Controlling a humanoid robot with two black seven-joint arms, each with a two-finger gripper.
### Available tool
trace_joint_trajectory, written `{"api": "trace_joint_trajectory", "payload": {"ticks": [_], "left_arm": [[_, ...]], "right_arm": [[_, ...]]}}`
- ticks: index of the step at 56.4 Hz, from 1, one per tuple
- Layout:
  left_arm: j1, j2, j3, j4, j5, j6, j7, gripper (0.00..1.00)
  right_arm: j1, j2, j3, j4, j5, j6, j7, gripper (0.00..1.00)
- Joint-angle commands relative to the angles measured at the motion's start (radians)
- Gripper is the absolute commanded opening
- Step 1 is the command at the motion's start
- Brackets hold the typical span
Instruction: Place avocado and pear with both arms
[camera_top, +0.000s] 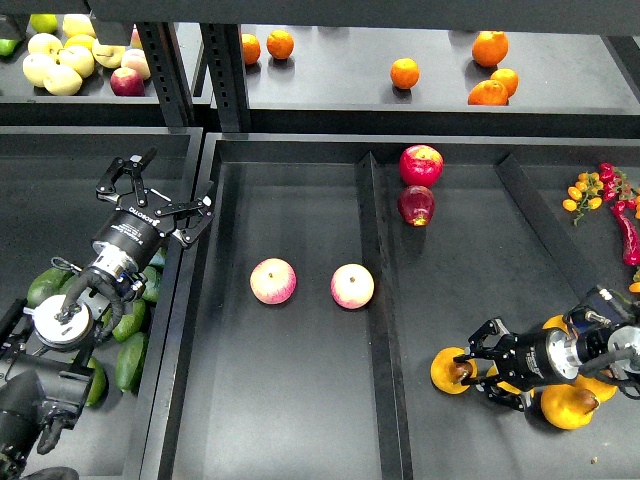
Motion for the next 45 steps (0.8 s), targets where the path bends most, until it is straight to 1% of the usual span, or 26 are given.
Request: {"api": "trace_joint_trajectory", "payload": {"ticks": [1, 5, 6, 7, 12, 17, 22, 41, 45], "left_arm": [[0.0, 0.0, 0.002, 0.0, 0.0, 0.0, 0.001, 0.99], [0.0, 0.0, 0.002, 0.0, 0.0, 0.0, 0.001, 0.99], [0.0, 0.0, 0.0, 0.0, 0.0, 0.0, 0.001, 0.99], [0.0, 0.0, 0.002, 0.0, 0.0, 0.0, 0.001, 0.99], [0.0, 0.0, 0.0, -0.002, 0.0, 0.0, 0.001, 0.99], [0.0, 0.0, -0.001, -0.003, -0.001, 0.0, 0.004, 0.99], [0.0, 0.0, -0.008, 0.0, -0.003, 0.0, 0.005, 0.99], [0.0, 0.0, -0.011, -0.006, -0.004, 0.0, -0.001, 0.99], [0.003, 0.0, -0.012, -0.009, -0.004, 0.0, -0.001, 0.99]], "right_arm": [[-0.001, -0.001, 0.015, 0.001, 0.002, 0.0, 0.0, 0.75], [0.001, -0.003, 0.029, 0.006, 0.003, 0.0, 0.0, 0.81], [0.004, -0.005, 0.042, 0.009, 0.005, 0.0, 0.0, 0.86], [0.005, -0.006, 0.05, 0.011, 0.006, 0.0, 0.0, 0.88], [0.008, -0.011, 0.099, 0.012, 0.009, 0.0, 0.0, 0.94], [0.007, -0.012, 0.168, 0.012, 0.009, 0.0, 0.0, 0.96], [0.005, -0.002, 0.277, 0.006, 0.009, 0.0, 0.0, 0.98], [-0.027, 0.005, 0.541, 0.0, 0.006, 0.0, 0.0, 0.99], [-0.038, 0.021, 0.612, -0.005, 0.006, 0.0, 0.0, 0.99]]}}
